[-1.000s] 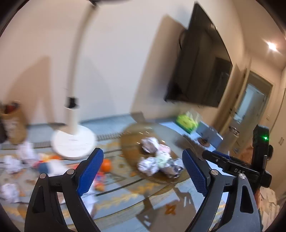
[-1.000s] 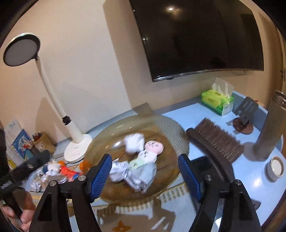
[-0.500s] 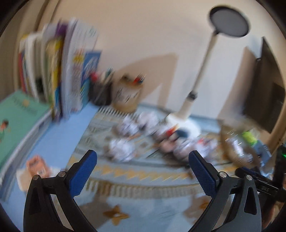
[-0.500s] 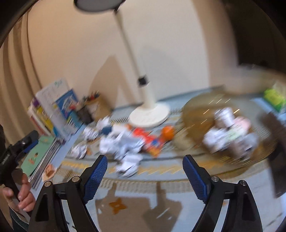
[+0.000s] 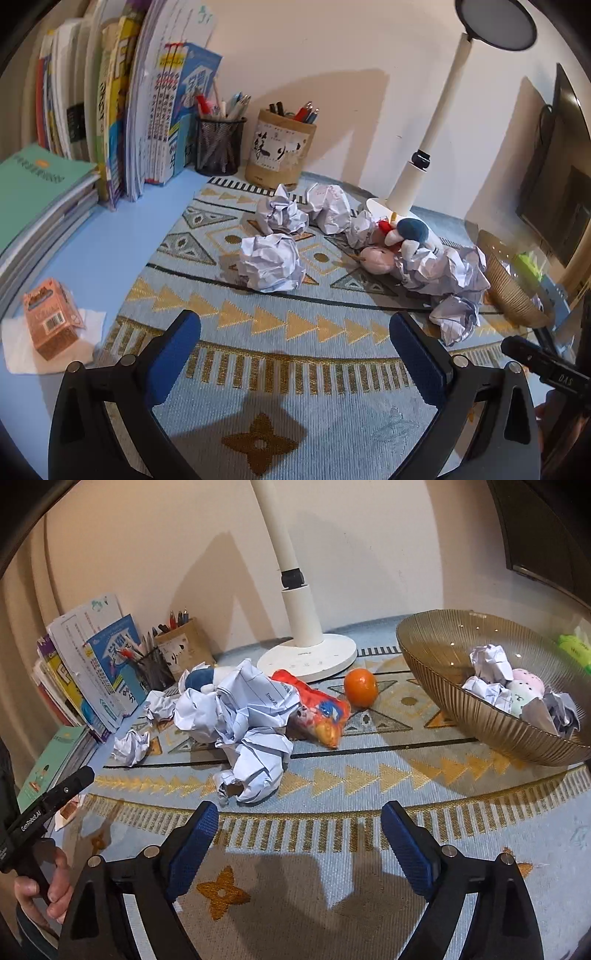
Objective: Organize objects
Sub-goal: 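Grasp a crumpled paper ball with each tool from the rug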
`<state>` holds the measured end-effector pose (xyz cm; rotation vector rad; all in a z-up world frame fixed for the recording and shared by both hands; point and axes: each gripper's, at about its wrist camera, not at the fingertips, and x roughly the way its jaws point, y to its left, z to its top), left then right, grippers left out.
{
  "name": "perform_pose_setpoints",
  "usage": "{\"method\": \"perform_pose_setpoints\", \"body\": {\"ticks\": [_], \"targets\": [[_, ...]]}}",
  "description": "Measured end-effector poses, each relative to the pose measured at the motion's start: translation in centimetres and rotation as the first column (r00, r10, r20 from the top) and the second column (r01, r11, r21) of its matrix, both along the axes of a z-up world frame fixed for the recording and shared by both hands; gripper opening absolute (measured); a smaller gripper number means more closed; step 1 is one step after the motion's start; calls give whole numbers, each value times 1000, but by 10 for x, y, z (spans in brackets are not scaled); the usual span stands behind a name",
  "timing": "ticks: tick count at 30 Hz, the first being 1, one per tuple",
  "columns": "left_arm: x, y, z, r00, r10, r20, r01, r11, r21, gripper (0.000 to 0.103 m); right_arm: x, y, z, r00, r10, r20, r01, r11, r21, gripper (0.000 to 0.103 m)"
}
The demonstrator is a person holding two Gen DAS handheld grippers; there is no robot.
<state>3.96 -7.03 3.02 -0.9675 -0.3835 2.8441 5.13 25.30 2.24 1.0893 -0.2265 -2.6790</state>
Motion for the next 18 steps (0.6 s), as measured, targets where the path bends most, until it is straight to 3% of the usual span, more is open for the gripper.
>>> {"method": "perform_pose_setpoints", "body": {"ticks": [6, 10, 13, 14, 18], "targets": [[-4, -10, -4, 999, 9, 32, -11, 999, 51, 102, 0, -1, -1, 1000, 3, 11, -3, 1000, -6, 90], [-13, -16, -8, 994, 25, 105, -33, 997, 74, 102, -2, -5, -3, 1000, 13, 23, -13, 1000, 13, 91], [-22, -12, 4, 981, 30, 191, -27, 999, -19, 102, -7, -11, -5, 998, 25, 57, -27, 999, 39, 91], [-28, -12, 13, 980, 35, 195, -24, 998, -60, 102, -9, -13, -5, 997, 24, 75, -28, 999, 47, 90], [-57, -8, 25, 984, -4, 176, 23, 994, -103, 102, -21, -19, 6, 992, -6, 125, 5, 1000, 2, 91]]}}
